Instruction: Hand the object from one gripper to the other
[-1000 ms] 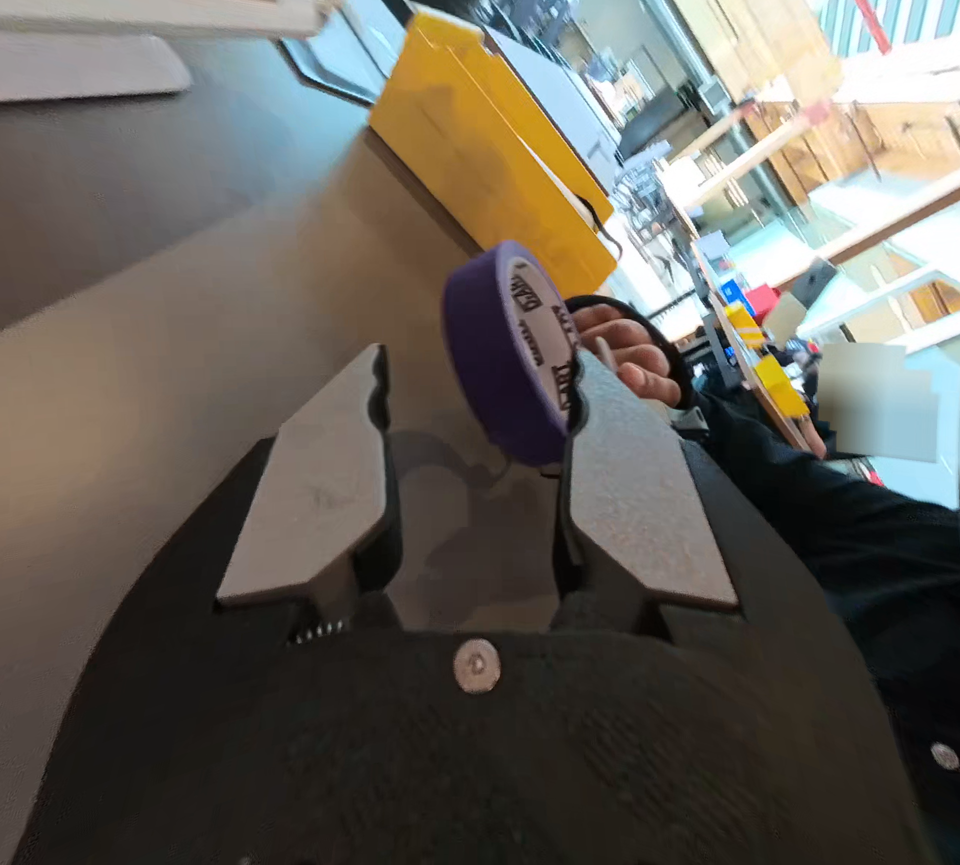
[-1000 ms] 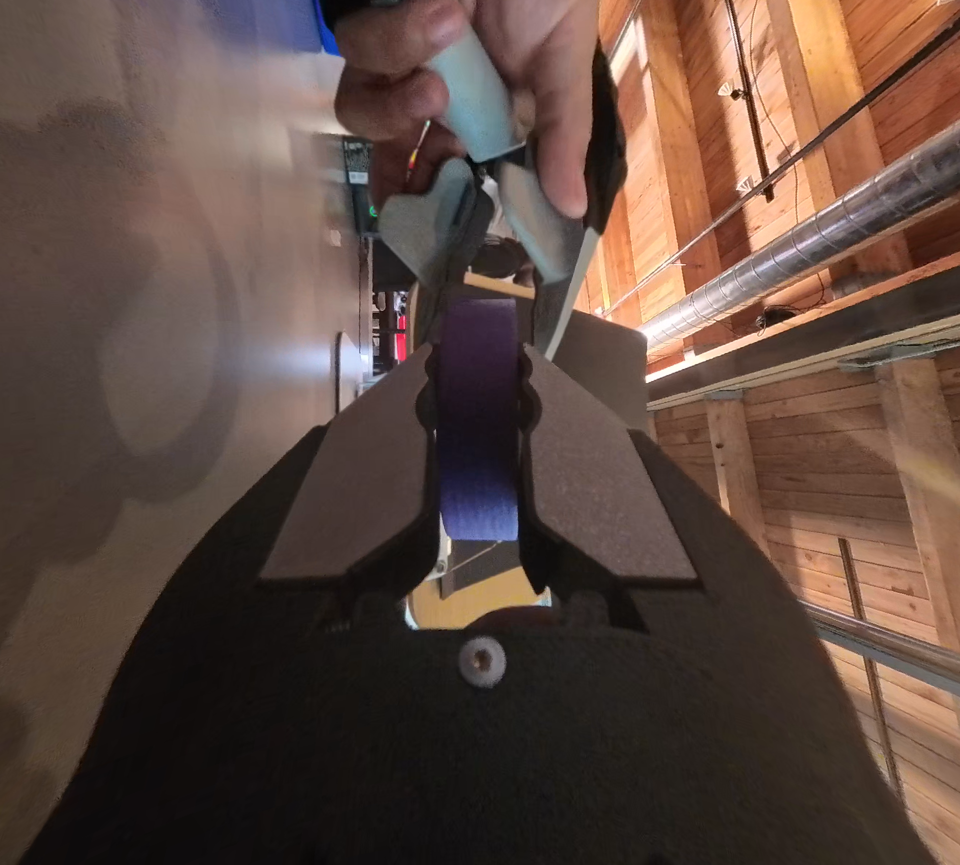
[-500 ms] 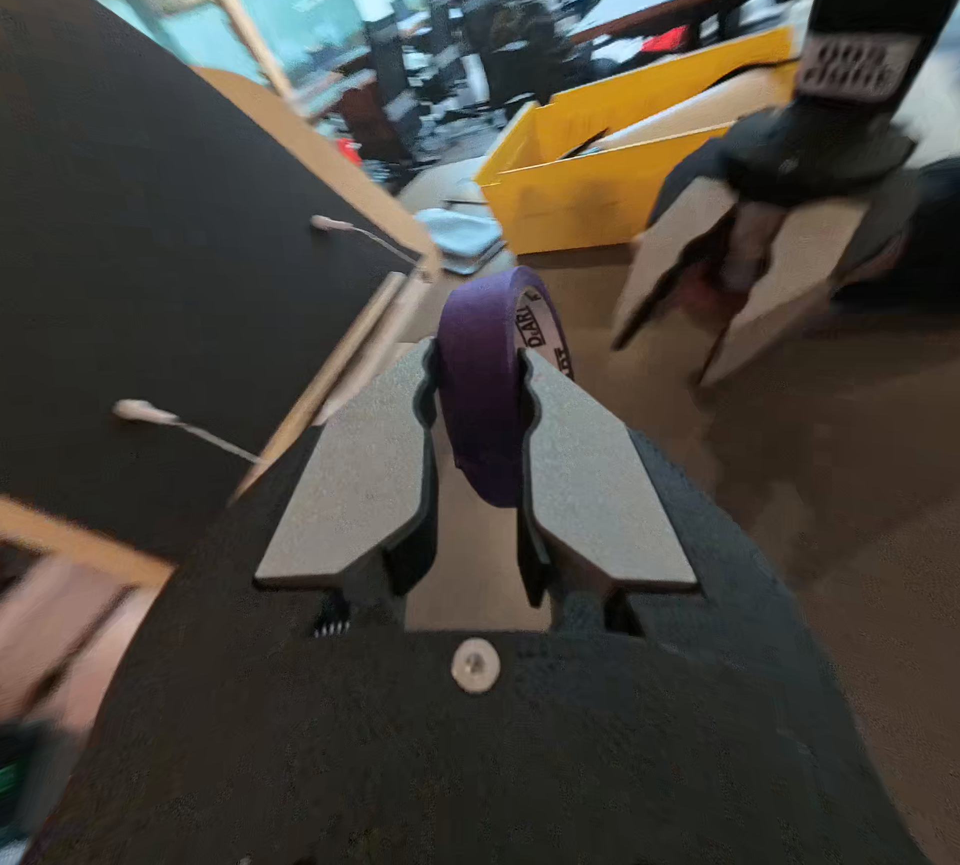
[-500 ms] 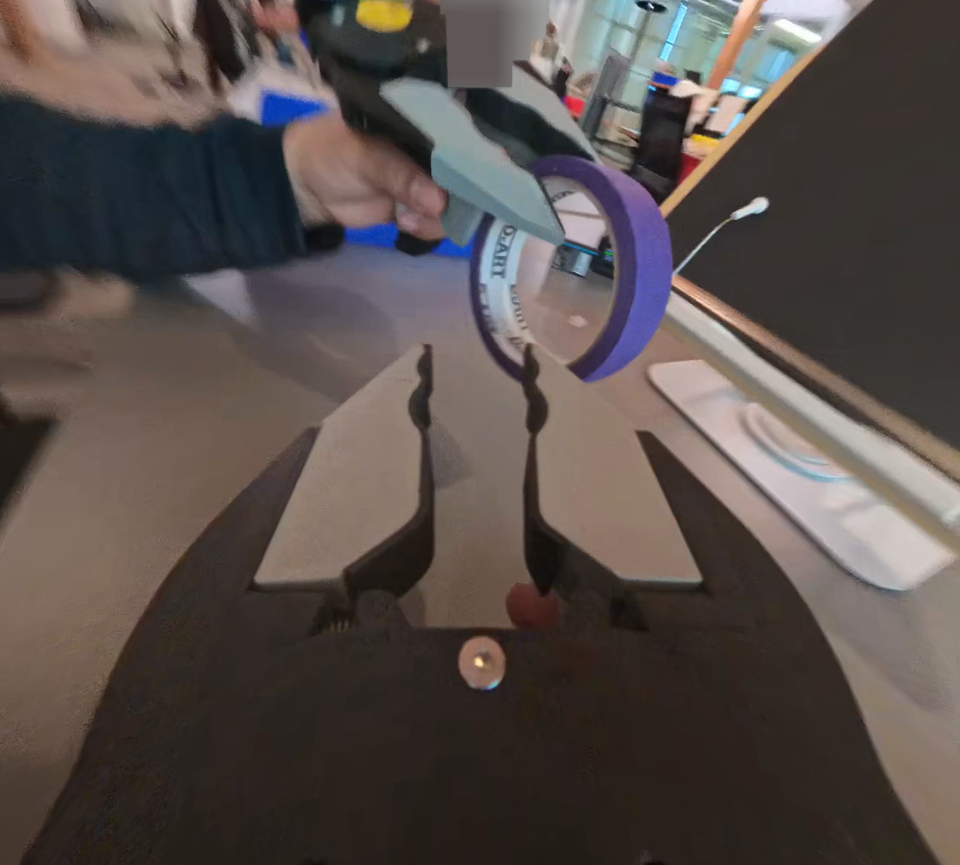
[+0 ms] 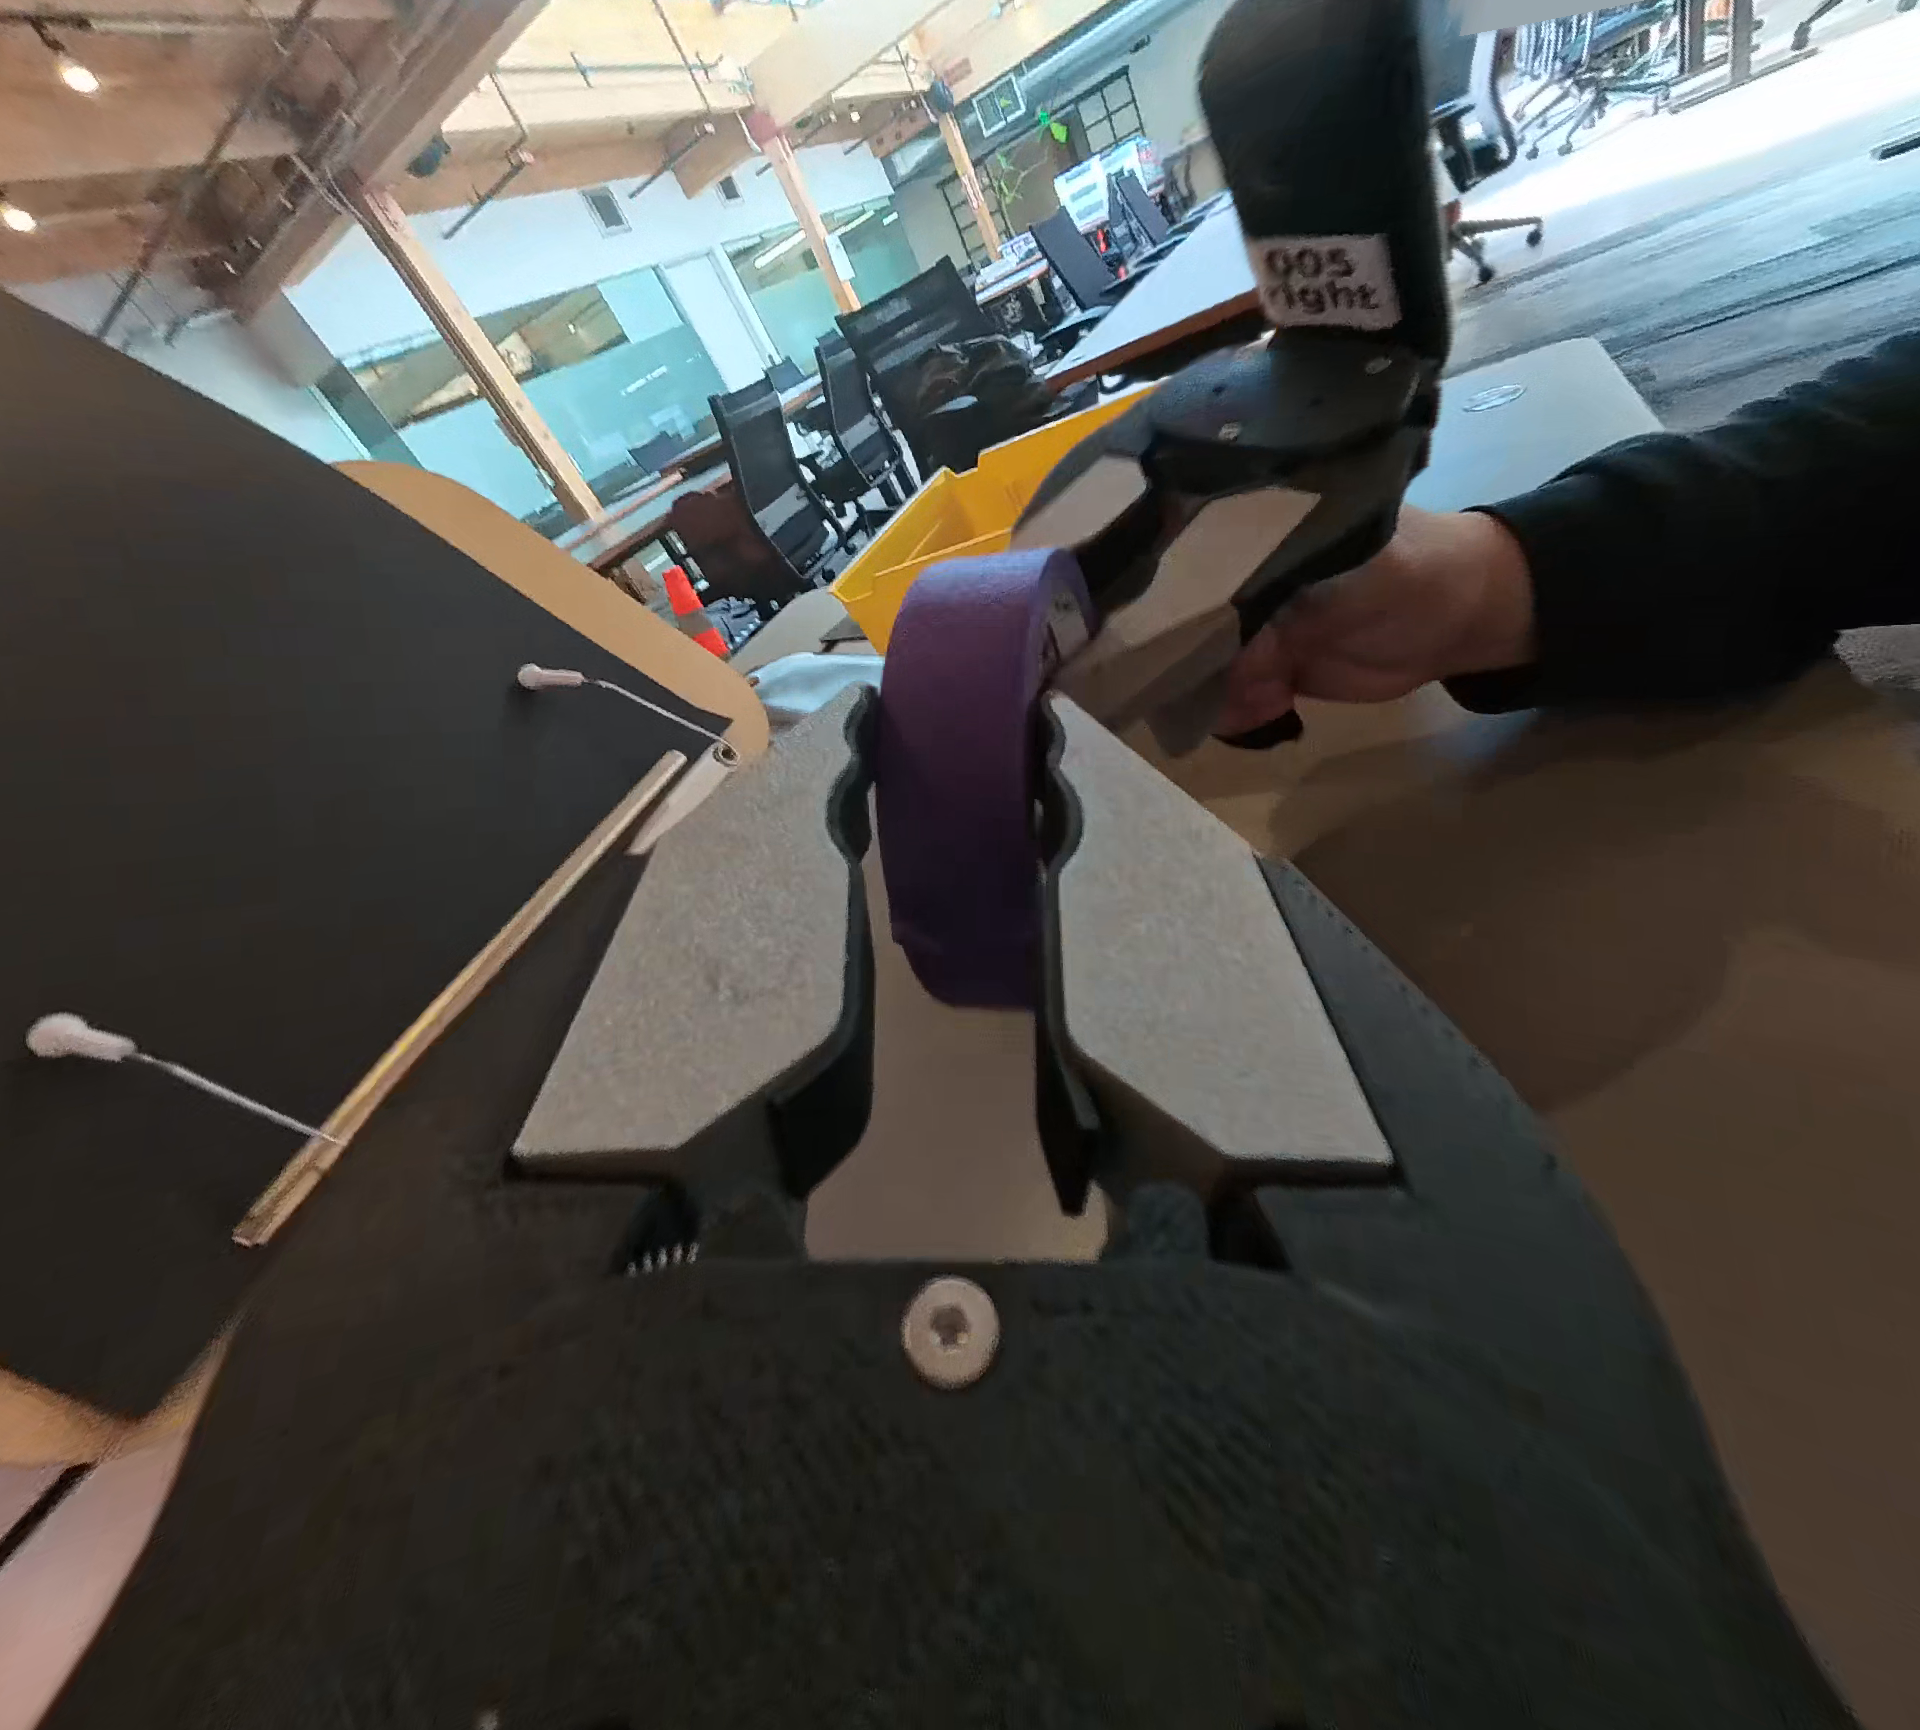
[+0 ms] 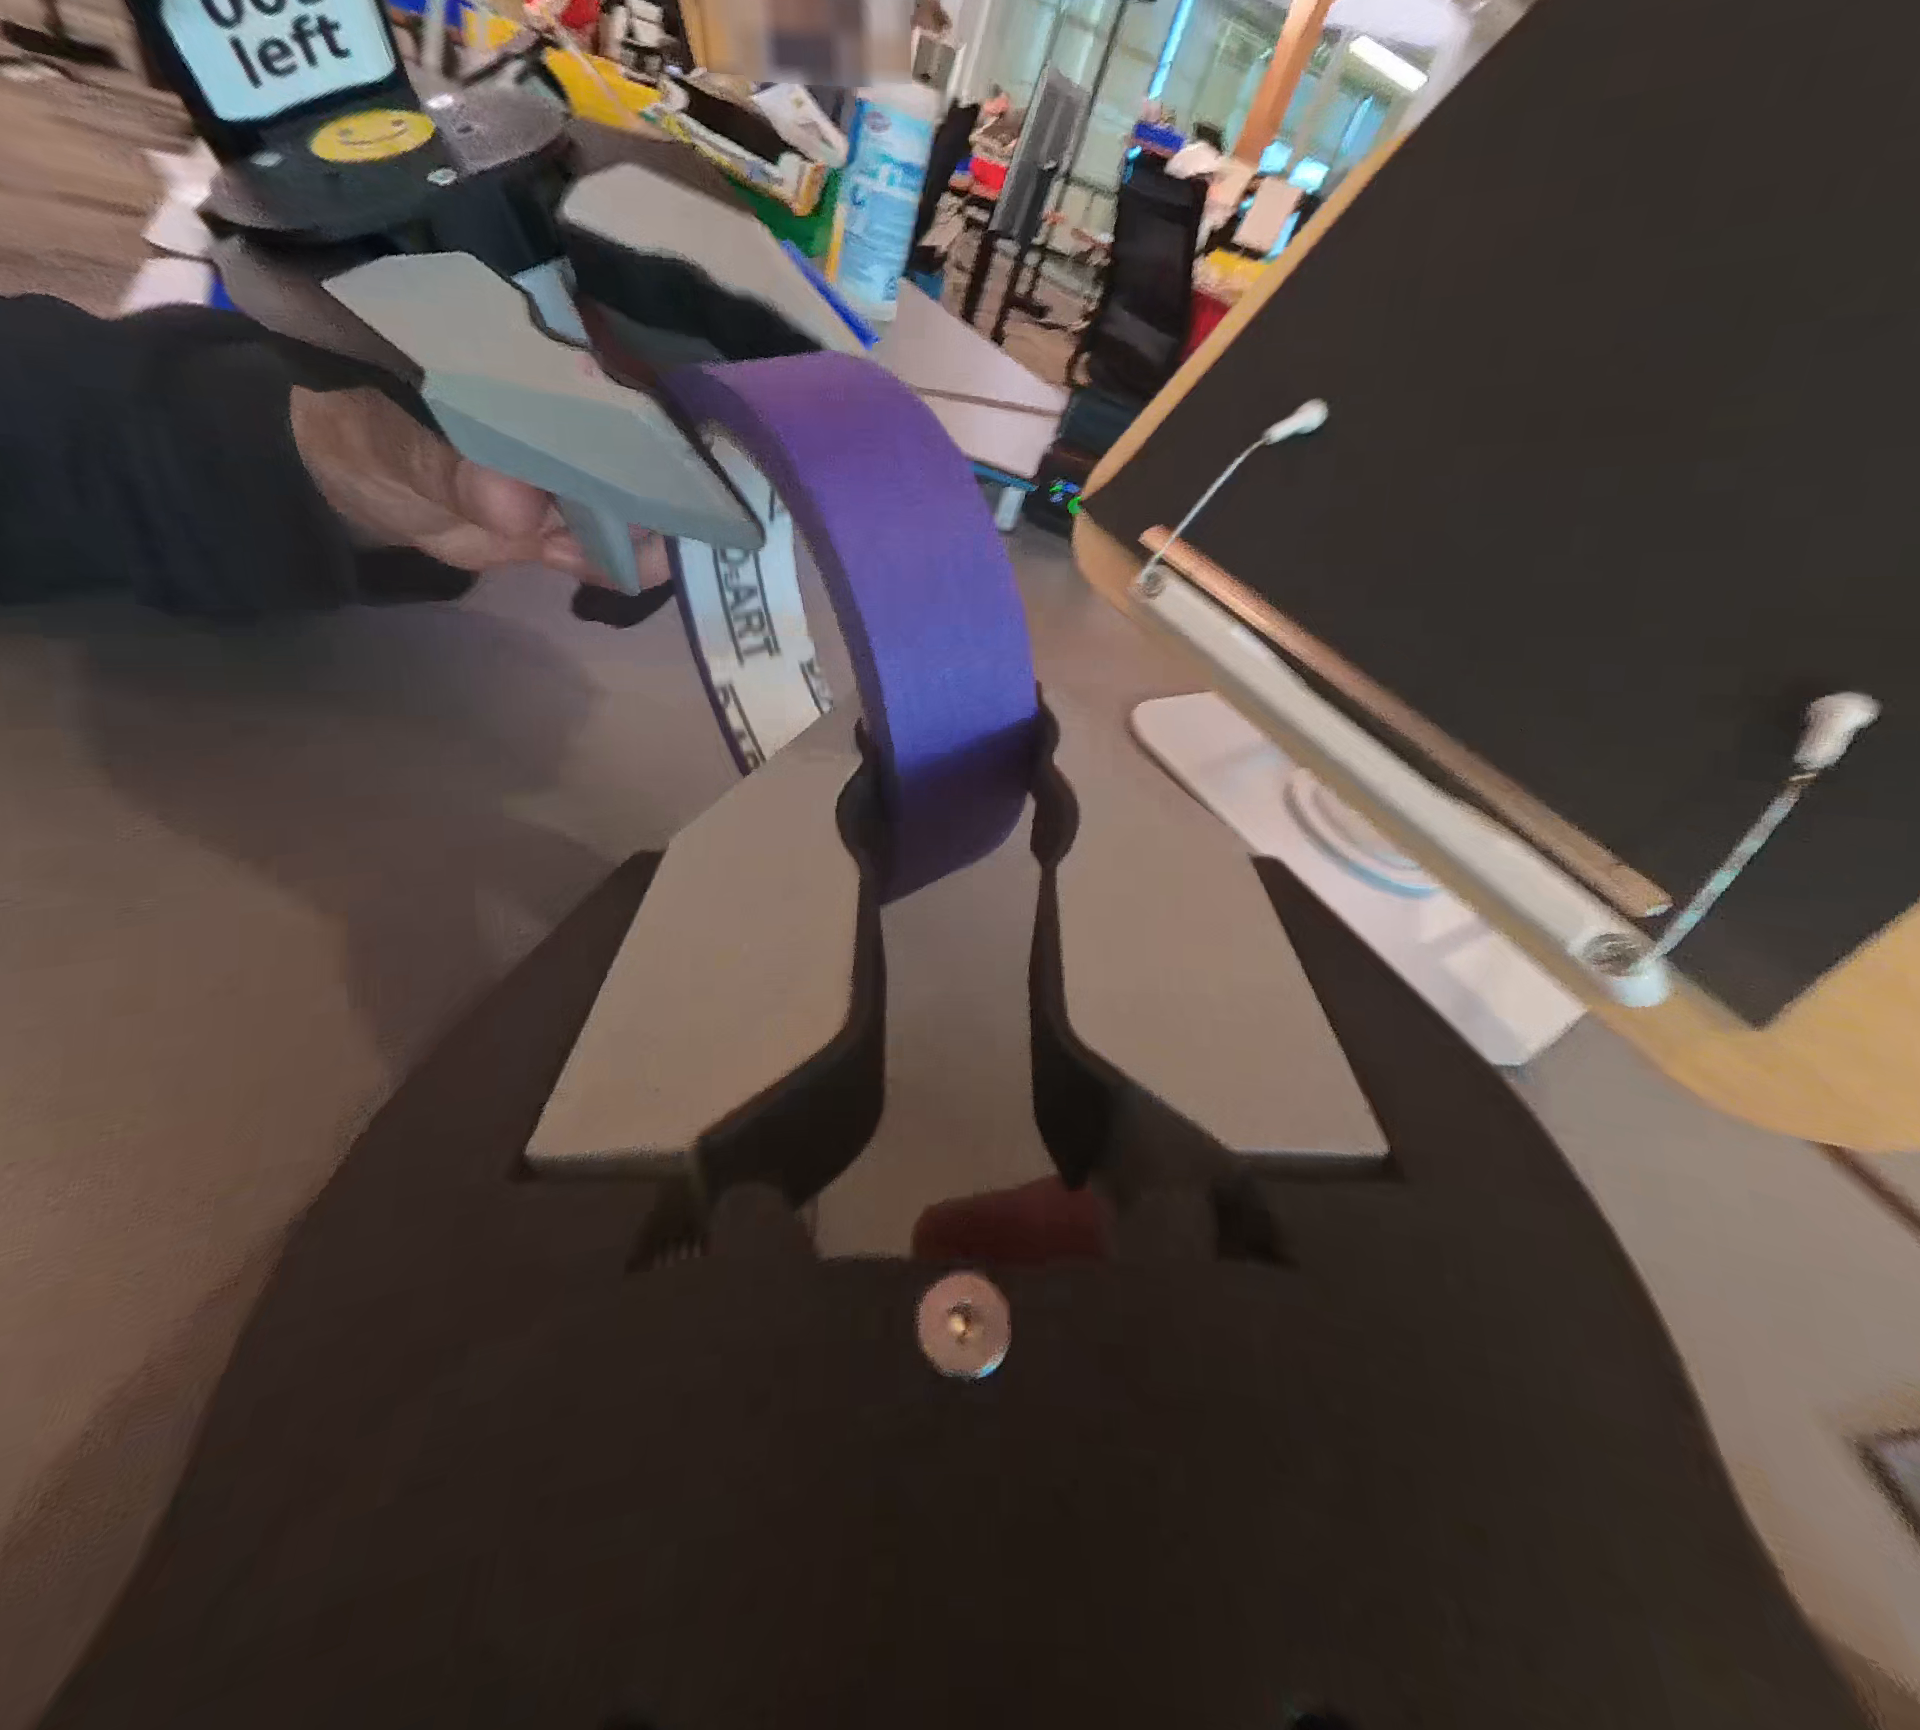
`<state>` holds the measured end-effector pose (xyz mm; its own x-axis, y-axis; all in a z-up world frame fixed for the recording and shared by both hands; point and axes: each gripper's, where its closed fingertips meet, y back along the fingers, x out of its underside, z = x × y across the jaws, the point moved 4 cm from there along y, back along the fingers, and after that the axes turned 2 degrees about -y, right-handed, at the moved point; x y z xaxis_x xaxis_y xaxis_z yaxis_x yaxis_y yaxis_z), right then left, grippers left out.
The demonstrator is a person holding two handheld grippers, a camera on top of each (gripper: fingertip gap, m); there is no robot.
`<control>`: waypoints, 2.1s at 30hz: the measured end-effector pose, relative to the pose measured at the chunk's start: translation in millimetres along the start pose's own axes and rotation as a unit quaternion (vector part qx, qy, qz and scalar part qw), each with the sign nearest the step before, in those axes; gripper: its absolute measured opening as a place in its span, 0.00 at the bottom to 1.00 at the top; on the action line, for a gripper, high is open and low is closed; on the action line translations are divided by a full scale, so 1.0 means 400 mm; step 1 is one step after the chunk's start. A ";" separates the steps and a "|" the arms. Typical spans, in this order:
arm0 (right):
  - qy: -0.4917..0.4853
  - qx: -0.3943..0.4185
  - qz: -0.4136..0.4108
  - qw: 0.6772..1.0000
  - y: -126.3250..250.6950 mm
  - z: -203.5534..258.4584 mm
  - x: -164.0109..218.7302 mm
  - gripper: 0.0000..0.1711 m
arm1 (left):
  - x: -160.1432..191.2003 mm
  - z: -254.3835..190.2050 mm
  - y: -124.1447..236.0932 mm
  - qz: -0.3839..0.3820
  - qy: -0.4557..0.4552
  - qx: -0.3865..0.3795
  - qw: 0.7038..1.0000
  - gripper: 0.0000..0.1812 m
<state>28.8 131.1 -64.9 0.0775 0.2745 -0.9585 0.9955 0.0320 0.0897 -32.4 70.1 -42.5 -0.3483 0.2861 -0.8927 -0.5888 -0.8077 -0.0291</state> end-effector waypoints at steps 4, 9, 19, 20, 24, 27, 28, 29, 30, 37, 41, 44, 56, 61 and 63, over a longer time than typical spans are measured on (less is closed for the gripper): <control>-0.093 0.043 0.033 0.994 0.020 -0.053 0.002 0.13 | 0.021 0.014 0.028 0.043 -0.028 0.002 0.999 0.27; -0.396 -0.038 0.147 0.906 0.025 -0.113 0.081 0.13 | 0.053 -0.021 0.028 0.121 -0.314 -0.077 0.938 0.24; -0.568 -0.175 0.196 0.780 0.015 -0.011 0.062 0.13 | 0.045 -0.108 -0.010 0.127 -0.532 -0.099 0.831 0.20; -0.566 -0.175 0.191 0.783 0.018 -0.008 0.060 0.13 | 0.043 -0.115 -0.010 0.121 -0.528 -0.096 0.835 0.20; -0.533 -0.186 0.197 0.802 0.042 0.007 0.060 0.23 | 0.034 -0.124 -0.015 0.123 -0.373 -0.048 0.918 0.18; -0.440 -0.155 0.206 0.860 0.070 -0.029 0.041 0.47 | 0.012 -0.117 -0.025 0.077 -0.212 -0.008 0.974 0.18; -0.387 -0.129 0.201 0.890 0.083 -0.044 0.034 0.46 | 0.008 -0.117 -0.031 0.064 -0.155 0.011 0.986 0.17; -0.337 -0.101 0.200 0.914 0.094 -0.055 0.029 0.42 | 0.011 -0.118 -0.038 0.060 -0.098 0.032 0.993 0.17; -0.296 -0.074 0.204 0.930 0.105 -0.063 0.025 0.37 | 0.014 -0.114 -0.042 0.054 -0.056 0.045 0.996 0.16; -0.212 -0.130 0.107 0.963 0.146 -0.016 -0.052 0.54 | -0.007 -0.017 -0.010 -0.017 0.157 0.054 0.986 0.15; -0.142 -0.144 0.106 0.974 0.077 0.064 -0.048 0.38 | -0.022 -0.031 -0.016 -0.039 0.213 0.105 0.971 0.15; -0.126 -0.136 0.060 0.981 0.070 0.069 -0.076 0.15 | -0.015 -0.050 -0.023 -0.030 0.238 0.132 0.962 0.15; 0.042 0.296 0.302 0.905 0.455 -0.486 -0.163 0.15 | 0.029 0.026 -0.030 0.019 0.247 0.039 0.968 0.29; 0.076 0.317 0.482 0.813 0.480 -0.613 0.041 0.15 | 0.048 0.035 -0.037 0.040 0.241 0.026 0.969 0.32; 0.085 0.308 0.534 0.782 0.482 -0.627 0.126 0.19 | 0.066 0.032 -0.041 0.056 0.238 0.022 0.969 0.33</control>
<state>210.8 392.1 -28.2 0.9278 -0.0459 -0.3703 0.2090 -0.7583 0.6175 -41.4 97.5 -59.7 -0.0423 -0.0803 -0.9959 -0.6009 -0.7943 0.0895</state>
